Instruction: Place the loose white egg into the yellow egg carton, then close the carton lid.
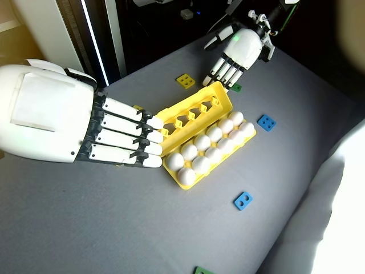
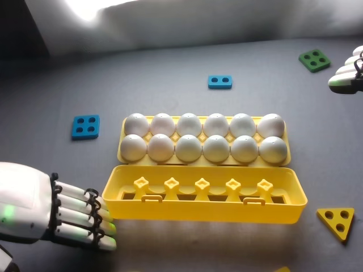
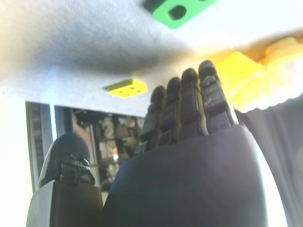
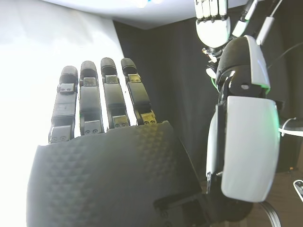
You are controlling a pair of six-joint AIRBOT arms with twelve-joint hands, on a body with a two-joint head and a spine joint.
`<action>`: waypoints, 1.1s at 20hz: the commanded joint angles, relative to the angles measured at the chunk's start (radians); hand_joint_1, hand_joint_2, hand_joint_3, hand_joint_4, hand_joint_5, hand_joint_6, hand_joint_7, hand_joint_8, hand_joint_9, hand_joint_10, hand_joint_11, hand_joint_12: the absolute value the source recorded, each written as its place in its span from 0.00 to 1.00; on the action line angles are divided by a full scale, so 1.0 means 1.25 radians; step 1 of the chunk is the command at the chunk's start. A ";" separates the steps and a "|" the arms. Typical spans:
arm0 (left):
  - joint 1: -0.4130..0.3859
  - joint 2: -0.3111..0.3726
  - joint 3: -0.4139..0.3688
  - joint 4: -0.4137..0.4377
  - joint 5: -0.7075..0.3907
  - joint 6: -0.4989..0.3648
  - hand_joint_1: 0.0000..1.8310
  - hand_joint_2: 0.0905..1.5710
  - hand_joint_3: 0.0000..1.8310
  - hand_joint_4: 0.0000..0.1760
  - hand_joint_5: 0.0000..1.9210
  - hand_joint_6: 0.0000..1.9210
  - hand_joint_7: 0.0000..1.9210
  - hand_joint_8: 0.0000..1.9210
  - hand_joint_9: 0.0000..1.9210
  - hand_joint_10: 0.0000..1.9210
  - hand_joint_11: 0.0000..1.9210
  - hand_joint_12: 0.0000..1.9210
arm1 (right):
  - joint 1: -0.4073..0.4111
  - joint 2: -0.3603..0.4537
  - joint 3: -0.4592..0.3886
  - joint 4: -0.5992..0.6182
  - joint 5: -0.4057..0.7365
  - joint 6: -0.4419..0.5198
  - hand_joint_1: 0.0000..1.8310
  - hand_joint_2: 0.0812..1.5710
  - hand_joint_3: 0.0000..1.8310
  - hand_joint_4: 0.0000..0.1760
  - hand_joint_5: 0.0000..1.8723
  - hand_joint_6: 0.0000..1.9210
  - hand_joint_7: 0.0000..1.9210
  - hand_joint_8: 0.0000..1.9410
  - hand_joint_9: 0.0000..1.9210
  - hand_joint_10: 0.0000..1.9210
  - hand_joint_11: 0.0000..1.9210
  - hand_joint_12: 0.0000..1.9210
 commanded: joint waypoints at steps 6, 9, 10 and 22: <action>-0.001 0.004 -0.011 -0.034 -0.020 0.003 0.00 0.75 0.00 0.00 0.00 0.00 0.00 0.00 0.00 0.00 0.00 0.00 | 0.008 0.010 0.003 0.045 0.023 -0.002 0.20 0.59 0.00 0.00 0.06 0.00 0.05 0.00 0.04 0.00 0.01 0.03; -0.001 0.004 -0.023 -0.034 -0.014 0.003 0.00 0.75 0.00 0.00 0.00 0.00 0.00 0.00 0.00 0.00 0.00 0.00 | 0.008 0.010 0.003 0.045 0.023 -0.003 0.20 0.59 0.00 0.00 0.06 0.00 0.05 0.00 0.04 0.00 0.01 0.03; -0.002 0.004 -0.026 -0.033 -0.011 0.003 0.00 0.74 0.00 0.00 0.00 0.00 0.00 0.00 0.00 0.00 0.00 0.00 | 0.008 0.010 0.003 0.045 0.023 -0.007 0.18 0.62 0.00 0.00 0.07 0.00 0.06 0.00 0.04 0.00 0.00 0.04; -0.064 0.008 -0.001 -0.036 -0.031 -0.054 0.00 0.75 0.00 0.00 0.00 0.00 0.00 0.00 0.00 0.00 0.00 0.00 | 0.008 0.010 0.003 0.046 0.019 -0.018 0.21 0.68 0.00 0.00 0.09 0.00 0.08 0.00 0.06 0.00 0.00 0.10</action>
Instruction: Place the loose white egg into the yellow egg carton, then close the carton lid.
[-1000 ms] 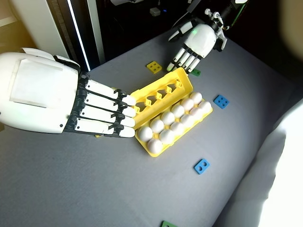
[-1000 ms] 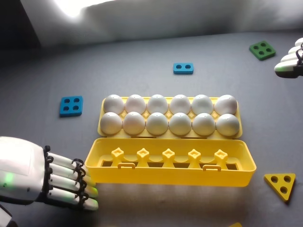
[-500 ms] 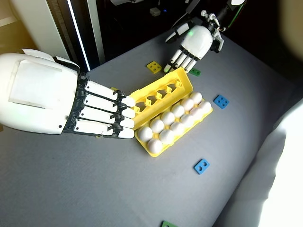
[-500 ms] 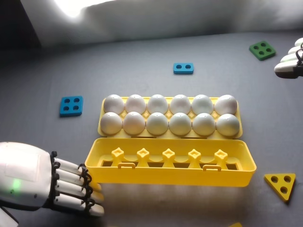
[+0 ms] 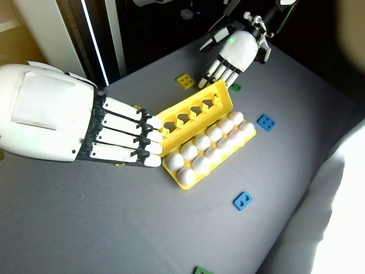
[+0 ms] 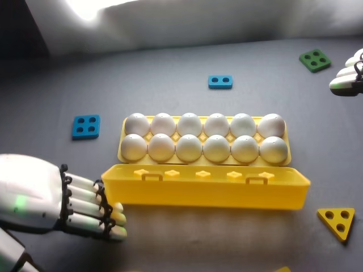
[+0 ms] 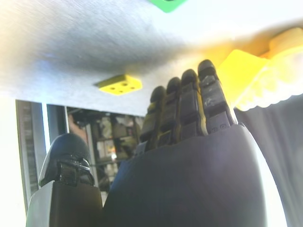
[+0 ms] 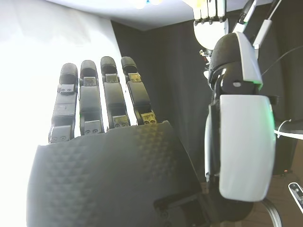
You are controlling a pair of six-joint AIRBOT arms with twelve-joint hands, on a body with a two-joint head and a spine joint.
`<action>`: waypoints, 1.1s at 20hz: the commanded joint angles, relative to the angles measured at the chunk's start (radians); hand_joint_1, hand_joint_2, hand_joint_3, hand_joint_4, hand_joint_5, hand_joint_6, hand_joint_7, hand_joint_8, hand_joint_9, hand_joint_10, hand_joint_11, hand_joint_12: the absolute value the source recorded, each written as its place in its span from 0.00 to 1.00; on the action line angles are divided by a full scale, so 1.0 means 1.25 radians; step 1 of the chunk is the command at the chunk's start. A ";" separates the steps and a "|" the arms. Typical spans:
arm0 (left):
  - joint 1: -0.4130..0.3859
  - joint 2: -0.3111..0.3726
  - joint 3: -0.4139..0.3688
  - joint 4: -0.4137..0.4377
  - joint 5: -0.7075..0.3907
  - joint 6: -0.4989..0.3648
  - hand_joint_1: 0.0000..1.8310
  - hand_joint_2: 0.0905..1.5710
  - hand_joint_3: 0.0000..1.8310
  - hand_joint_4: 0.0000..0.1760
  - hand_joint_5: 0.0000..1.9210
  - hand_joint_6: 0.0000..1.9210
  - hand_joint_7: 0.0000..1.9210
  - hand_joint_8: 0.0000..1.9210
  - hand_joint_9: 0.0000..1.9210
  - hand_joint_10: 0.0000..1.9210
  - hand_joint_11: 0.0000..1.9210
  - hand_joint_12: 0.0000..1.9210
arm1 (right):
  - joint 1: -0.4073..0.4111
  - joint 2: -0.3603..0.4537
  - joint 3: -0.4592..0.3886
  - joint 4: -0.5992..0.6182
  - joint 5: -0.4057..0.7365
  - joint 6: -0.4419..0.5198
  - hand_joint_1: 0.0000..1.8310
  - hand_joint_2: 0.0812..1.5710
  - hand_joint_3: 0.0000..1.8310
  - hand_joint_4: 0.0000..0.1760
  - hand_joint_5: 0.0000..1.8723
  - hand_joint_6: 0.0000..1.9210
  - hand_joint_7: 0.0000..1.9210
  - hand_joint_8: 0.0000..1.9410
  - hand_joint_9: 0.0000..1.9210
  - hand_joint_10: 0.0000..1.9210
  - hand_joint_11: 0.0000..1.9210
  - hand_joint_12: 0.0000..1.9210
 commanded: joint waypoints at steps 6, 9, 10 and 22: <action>-0.060 0.011 0.037 -0.088 -0.065 -0.033 0.00 0.75 0.00 0.00 0.00 0.00 0.00 0.00 0.00 0.00 0.00 0.00 | 0.009 0.010 0.009 0.069 0.011 -0.016 0.21 0.73 0.01 0.00 0.11 0.00 0.10 0.00 0.07 0.00 0.00 0.15; -0.085 0.005 0.058 -0.134 -0.054 -0.029 0.00 0.75 0.00 0.00 0.00 0.00 0.00 0.00 0.00 0.00 0.00 0.00 | 0.009 0.010 0.009 0.070 0.011 -0.016 0.24 0.76 0.01 0.00 0.11 0.00 0.10 0.00 0.08 0.00 0.00 0.14; -0.087 0.002 0.061 -0.137 -0.033 -0.016 0.00 0.75 0.00 0.00 0.00 0.00 0.00 0.00 0.00 0.00 0.00 0.00 | 0.009 0.010 0.009 0.070 0.011 -0.016 0.22 0.77 0.00 0.00 0.11 0.00 0.10 0.00 0.08 0.00 0.00 0.15; -0.078 -0.020 0.057 -0.141 0.088 0.035 0.00 0.74 0.00 0.00 0.00 0.00 0.00 0.00 0.00 0.00 0.00 0.00 | 0.006 0.009 0.008 0.070 0.017 -0.016 0.15 0.79 0.00 0.00 0.11 0.00 0.09 0.00 0.07 0.00 0.00 0.14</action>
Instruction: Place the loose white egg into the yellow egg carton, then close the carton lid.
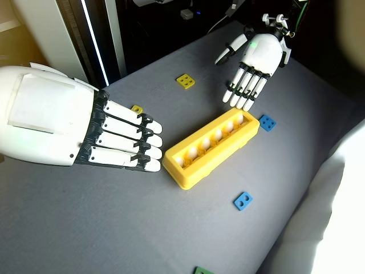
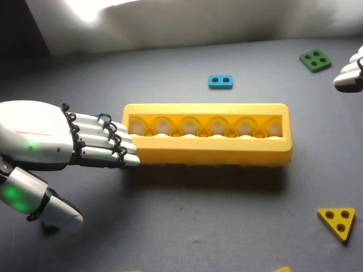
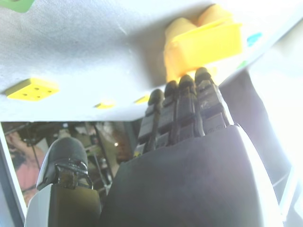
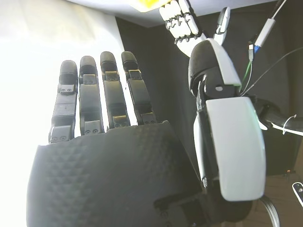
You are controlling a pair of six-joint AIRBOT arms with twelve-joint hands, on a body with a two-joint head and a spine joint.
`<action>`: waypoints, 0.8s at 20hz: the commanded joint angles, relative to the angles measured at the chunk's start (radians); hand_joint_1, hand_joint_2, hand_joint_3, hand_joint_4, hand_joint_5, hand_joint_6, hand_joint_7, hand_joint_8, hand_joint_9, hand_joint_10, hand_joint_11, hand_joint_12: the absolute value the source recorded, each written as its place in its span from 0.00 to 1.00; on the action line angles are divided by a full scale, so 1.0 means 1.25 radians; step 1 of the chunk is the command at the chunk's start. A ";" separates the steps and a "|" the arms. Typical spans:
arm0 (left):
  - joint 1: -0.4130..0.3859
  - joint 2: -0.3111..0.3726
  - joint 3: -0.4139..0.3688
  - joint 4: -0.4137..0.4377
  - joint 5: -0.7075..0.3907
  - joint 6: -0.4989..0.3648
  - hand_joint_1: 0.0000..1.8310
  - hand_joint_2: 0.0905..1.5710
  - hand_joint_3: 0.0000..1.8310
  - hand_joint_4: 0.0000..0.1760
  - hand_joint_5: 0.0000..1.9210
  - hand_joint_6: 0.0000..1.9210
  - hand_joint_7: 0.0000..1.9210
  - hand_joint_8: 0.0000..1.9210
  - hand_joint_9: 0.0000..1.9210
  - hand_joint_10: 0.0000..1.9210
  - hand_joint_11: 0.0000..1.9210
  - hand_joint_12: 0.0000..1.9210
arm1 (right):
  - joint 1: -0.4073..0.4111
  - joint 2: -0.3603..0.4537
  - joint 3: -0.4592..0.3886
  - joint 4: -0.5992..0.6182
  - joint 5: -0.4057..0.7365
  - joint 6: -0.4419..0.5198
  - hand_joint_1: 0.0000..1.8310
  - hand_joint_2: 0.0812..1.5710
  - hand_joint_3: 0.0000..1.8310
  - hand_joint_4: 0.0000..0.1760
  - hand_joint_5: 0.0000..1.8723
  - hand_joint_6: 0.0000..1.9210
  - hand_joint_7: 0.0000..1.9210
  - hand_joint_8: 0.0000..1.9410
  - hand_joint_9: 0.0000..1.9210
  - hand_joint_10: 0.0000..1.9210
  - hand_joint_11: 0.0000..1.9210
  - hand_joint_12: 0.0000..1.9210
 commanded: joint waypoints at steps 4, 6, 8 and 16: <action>-0.010 0.017 0.006 -0.036 -0.043 -0.002 0.00 0.74 0.00 0.00 0.00 0.00 0.00 0.00 0.00 0.00 0.00 0.00 | 0.005 0.010 0.001 0.045 0.032 0.002 0.14 0.79 0.00 0.00 0.11 0.00 0.10 0.00 0.08 0.00 0.00 0.15; -0.021 0.042 0.009 -0.037 -0.085 0.016 0.00 0.74 0.00 0.00 0.00 0.00 0.00 0.00 0.00 0.00 0.00 0.00 | 0.005 0.010 0.001 0.045 0.033 0.002 0.14 0.79 0.00 0.00 0.11 0.00 0.10 0.00 0.08 0.00 0.00 0.15; -0.021 0.068 0.018 -0.037 -0.128 0.049 0.00 0.74 0.00 0.00 0.00 0.00 0.00 0.00 0.00 0.00 0.00 0.00 | 0.004 0.010 0.000 0.045 0.034 0.002 0.18 0.78 0.00 0.00 0.11 0.00 0.11 0.00 0.08 0.00 0.00 0.17; -0.030 0.162 0.018 -0.042 -0.260 0.076 0.00 0.74 0.00 0.00 0.00 0.00 0.00 0.00 0.00 0.00 0.00 0.00 | 0.001 0.010 -0.003 0.045 0.044 0.002 0.20 0.75 0.00 0.00 0.12 0.00 0.11 0.00 0.08 0.00 0.00 0.17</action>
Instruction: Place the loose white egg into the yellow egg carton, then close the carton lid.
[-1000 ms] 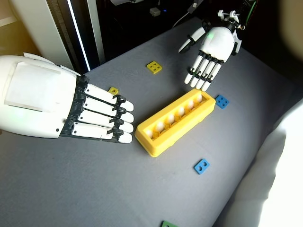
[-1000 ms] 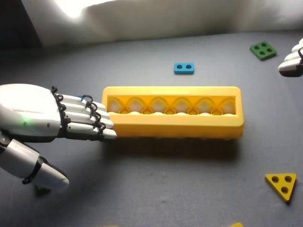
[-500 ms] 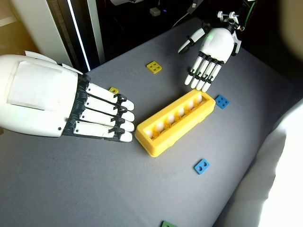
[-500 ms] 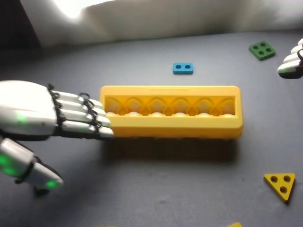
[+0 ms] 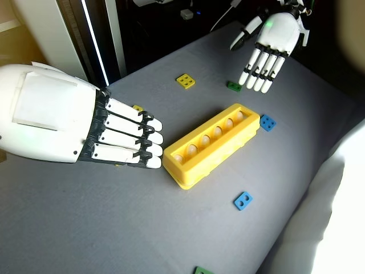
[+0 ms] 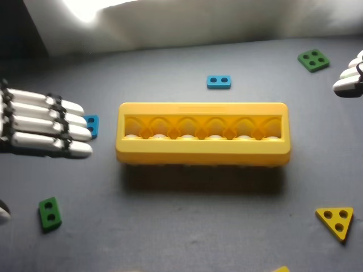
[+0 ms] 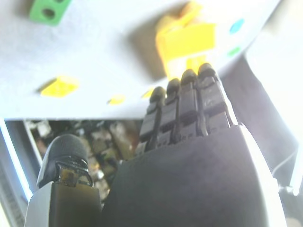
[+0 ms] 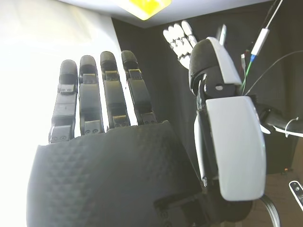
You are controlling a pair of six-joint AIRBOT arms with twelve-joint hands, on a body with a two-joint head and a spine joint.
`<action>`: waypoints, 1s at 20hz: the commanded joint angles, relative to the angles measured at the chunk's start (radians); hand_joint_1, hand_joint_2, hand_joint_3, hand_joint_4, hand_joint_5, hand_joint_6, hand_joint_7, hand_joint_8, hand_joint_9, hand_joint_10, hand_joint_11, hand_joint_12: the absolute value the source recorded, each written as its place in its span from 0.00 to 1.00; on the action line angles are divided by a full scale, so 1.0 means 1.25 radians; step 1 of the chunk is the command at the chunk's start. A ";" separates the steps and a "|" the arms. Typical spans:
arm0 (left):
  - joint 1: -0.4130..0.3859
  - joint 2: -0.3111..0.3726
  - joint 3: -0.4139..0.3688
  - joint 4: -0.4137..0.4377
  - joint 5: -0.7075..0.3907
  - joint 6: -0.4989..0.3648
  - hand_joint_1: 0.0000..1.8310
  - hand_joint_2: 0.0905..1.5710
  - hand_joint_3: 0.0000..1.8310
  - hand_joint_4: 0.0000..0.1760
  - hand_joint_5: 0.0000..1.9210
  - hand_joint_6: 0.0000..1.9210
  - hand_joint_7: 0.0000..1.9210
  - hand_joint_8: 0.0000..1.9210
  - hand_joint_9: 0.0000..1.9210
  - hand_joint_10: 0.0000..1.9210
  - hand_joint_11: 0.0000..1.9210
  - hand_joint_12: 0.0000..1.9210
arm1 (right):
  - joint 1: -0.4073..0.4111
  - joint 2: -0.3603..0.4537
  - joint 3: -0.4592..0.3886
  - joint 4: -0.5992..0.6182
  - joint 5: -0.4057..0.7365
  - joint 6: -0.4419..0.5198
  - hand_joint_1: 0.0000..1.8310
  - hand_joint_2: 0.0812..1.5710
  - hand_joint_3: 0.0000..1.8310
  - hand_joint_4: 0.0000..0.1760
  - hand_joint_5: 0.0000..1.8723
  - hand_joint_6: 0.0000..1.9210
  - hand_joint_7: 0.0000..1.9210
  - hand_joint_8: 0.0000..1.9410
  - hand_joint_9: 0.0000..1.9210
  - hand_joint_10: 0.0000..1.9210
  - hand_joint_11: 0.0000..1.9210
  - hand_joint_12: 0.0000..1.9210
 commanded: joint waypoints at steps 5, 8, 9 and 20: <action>-0.037 0.083 -0.011 -0.051 -0.111 -0.003 0.00 0.74 0.00 0.00 0.00 0.00 0.00 0.00 0.00 0.00 0.00 0.00 | 0.006 0.010 -0.004 0.046 0.032 0.002 0.20 0.75 0.00 0.00 0.12 0.00 0.10 0.00 0.08 0.00 0.00 0.16; -0.066 0.087 -0.006 -0.033 -0.094 -0.027 0.00 0.74 0.00 0.00 0.00 0.00 0.00 0.00 0.00 0.00 0.00 0.00 | 0.004 0.010 -0.005 0.045 0.032 0.002 0.19 0.75 0.00 0.00 0.12 0.00 0.10 0.00 0.08 0.00 0.00 0.15; -0.065 0.087 -0.008 -0.033 -0.088 -0.027 0.00 0.74 0.00 0.00 0.00 0.00 0.00 0.00 0.00 0.00 0.00 0.00 | 0.004 0.010 -0.005 0.045 0.032 0.002 0.21 0.74 0.00 0.00 0.13 0.00 0.11 0.00 0.09 0.00 0.00 0.17; -0.064 0.081 -0.070 -0.020 0.000 -0.062 0.00 0.74 0.00 0.00 0.00 0.00 0.00 0.00 0.00 0.00 0.00 0.00 | 0.003 0.011 -0.007 0.045 0.034 0.002 0.18 0.75 0.00 0.00 0.12 0.00 0.10 0.00 0.08 0.00 0.00 0.15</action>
